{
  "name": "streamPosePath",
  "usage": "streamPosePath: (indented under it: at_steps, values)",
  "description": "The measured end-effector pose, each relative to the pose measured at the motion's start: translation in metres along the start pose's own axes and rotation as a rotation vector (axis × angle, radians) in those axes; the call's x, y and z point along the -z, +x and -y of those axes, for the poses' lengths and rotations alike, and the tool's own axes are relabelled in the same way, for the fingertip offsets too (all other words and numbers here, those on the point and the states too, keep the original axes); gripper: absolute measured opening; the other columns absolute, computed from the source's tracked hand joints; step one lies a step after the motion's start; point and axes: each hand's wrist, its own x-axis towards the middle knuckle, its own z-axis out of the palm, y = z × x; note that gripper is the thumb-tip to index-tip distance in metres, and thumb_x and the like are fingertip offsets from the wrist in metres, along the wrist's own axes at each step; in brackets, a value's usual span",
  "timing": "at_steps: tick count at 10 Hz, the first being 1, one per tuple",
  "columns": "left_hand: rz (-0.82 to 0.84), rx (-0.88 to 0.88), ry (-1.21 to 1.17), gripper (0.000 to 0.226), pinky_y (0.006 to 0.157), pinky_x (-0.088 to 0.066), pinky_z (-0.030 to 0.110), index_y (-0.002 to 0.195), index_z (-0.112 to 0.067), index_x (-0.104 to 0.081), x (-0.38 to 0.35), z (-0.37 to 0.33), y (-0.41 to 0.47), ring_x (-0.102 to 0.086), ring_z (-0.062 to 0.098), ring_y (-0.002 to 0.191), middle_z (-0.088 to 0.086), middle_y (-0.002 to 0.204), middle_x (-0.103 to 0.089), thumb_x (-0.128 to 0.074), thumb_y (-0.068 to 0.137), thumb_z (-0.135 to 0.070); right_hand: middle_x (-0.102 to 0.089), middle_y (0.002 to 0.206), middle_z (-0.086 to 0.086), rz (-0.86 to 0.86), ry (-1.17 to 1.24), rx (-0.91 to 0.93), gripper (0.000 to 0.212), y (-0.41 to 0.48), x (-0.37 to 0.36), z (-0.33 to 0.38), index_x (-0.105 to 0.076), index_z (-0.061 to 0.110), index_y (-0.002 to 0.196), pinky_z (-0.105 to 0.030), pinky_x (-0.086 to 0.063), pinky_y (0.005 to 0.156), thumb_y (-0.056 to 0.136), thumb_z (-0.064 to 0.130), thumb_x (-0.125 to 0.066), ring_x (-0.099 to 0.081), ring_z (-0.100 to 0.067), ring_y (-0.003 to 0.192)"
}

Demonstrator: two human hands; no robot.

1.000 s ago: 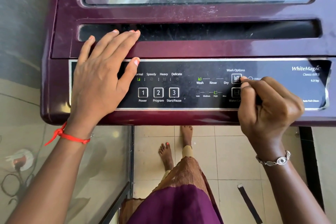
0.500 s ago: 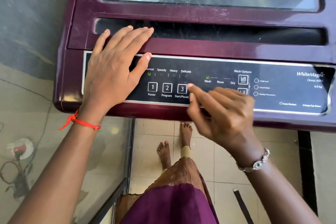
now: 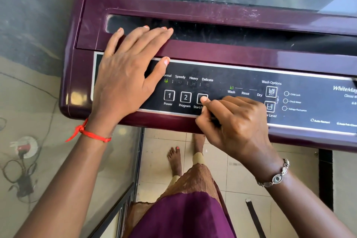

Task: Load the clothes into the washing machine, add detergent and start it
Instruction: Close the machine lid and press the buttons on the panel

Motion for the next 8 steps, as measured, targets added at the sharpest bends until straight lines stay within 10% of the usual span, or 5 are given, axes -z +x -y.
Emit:
streamPosePath:
  at_steps: [8]
  values:
    - [-0.024, -0.009, 0.0, 0.048, 0.116, -0.016, 0.039, 0.141, -0.028, -0.036, -0.0032, -0.0068, -0.0007, -0.037, 0.014, 0.134, -0.01, 0.143, -0.044, -0.028, 0.096, -0.039, -0.045, 0.041, -0.004, -0.043, 0.059, 0.037, 0.018, -0.0084, 0.0059, -0.0061, -0.071, -0.002, 0.074, -0.024, -0.03, 0.042, 0.079, 0.007, -0.056, -0.039, -0.021, 0.037]
